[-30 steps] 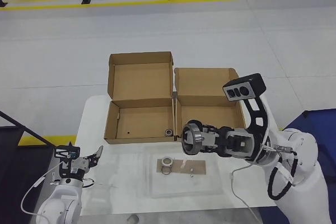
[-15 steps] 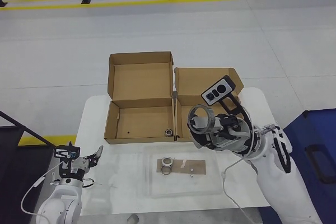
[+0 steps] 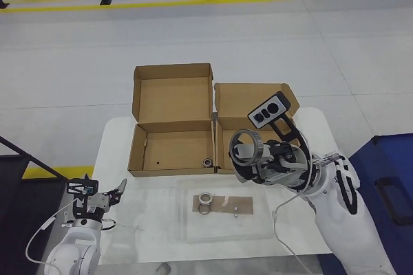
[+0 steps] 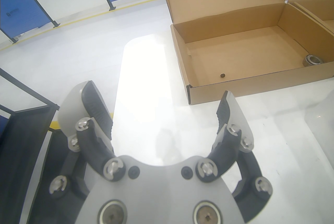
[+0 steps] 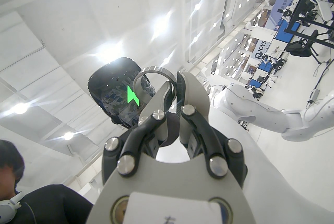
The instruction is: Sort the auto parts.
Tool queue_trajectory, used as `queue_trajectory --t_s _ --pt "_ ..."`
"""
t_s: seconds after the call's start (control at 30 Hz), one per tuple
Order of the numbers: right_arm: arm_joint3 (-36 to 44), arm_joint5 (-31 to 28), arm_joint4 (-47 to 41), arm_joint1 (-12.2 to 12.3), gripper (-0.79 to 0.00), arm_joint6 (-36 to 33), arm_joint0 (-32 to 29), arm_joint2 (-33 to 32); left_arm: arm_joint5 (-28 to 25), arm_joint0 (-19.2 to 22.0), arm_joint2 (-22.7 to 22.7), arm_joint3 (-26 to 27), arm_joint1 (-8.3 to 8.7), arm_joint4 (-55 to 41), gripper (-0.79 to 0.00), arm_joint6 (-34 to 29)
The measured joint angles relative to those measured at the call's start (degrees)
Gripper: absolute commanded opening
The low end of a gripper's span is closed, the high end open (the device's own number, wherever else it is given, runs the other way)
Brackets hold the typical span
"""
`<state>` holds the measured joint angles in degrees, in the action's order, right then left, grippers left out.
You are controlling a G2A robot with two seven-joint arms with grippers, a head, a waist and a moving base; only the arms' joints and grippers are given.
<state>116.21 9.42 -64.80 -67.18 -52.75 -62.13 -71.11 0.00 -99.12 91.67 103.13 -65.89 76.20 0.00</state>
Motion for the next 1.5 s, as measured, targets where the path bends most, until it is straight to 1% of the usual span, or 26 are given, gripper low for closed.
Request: queue_trajectory --t_s 0.2,0.23,0.3,0.33,0.4,0.53,0.63,0.7,0.77,0.87,0.93,0.97,1.07,1.13,1.3,1.5 --pt "0.0 0.1 -0.1 0.0 -0.785 0.1 -0.1 0.1 0.0 0.0 0.0 0.0 0.00 0.0 0.000 0.0" --pt "-0.3 0.9 -0.9 -0.2 -0.785 0.6 -0.7 0.9 0.0 0.0 0.0 0.0 0.00 0.0 0.000 0.0" --pt "-0.9 5.0 -5.1 -0.5 -0.785 1.4 -1.6 3.7 0.0 0.0 0.0 0.0 0.00 0.0 0.000 0.0" --pt "-1.2 7.9 -8.3 -0.6 -0.785 0.9 -0.8 5.4 0.0 0.0 0.0 0.0 0.00 0.0 0.000 0.0" --pt "-2.2 11.2 -10.1 -0.6 -0.785 -1.5 0.5 7.6 0.0 0.0 0.0 0.0 0.00 0.0 0.000 0.0" --pt "-4.8 18.4 -2.4 -0.4 -0.785 -11.3 2.5 12.0 0.0 0.0 0.0 0.0 0.00 0.0 0.000 0.0" --pt "-6.5 21.0 4.0 0.0 -0.785 -14.5 4.8 12.9 0.0 0.0 0.0 0.0 0.00 0.0 0.000 0.0" --pt "-8.1 19.4 7.4 0.0 -0.785 -12.9 6.8 12.0 0.0 0.0 0.0 0.0 0.00 0.0 0.000 0.0" --pt "-10.5 16.0 11.4 -0.1 -0.785 -8.2 9.7 10.6 0.0 0.0 0.0 0.0 0.00 0.0 0.000 0.0" --pt "-14.5 12.6 16.6 -0.5 -0.785 -1.1 14.9 10.2 0.0 0.0 0.0 0.0 0.00 0.0 0.000 0.0" --pt "-17.5 11.8 22.6 -0.6 -0.785 1.4 18.8 11.4 0.0 0.0 0.0 0.0 0.00 0.0 0.000 0.0" --pt "-20.1 11.3 27.8 -0.7 -0.785 2.0 21.6 12.7 0.0 0.0 0.0 0.0 0.00 0.0 0.000 0.0" --pt "-27.3 9.2 38.3 -1.6 -0.785 1.5 28.4 17.3 0.0 0.0 0.0 0.0 0.00 0.0 0.000 0.0" --pt "-32.4 7.6 42.4 -2.6 -0.785 1.3 32.5 20.9 0.0 0.0 0.0 0.0 0.00 0.0 0.000 0.0" --pt "-43.3 6.8 46.1 -5.4 -0.785 1.2 39.0 28.7 0.0 0.0 0.0 0.0 0.00 0.0 0.000 0.0" --pt "-54.3 6.3 52.7 -8.3 -0.785 0.3 43.0 36.5 0.0 0.0 0.0 0.0 0.00 0.0 0.000 0.0"
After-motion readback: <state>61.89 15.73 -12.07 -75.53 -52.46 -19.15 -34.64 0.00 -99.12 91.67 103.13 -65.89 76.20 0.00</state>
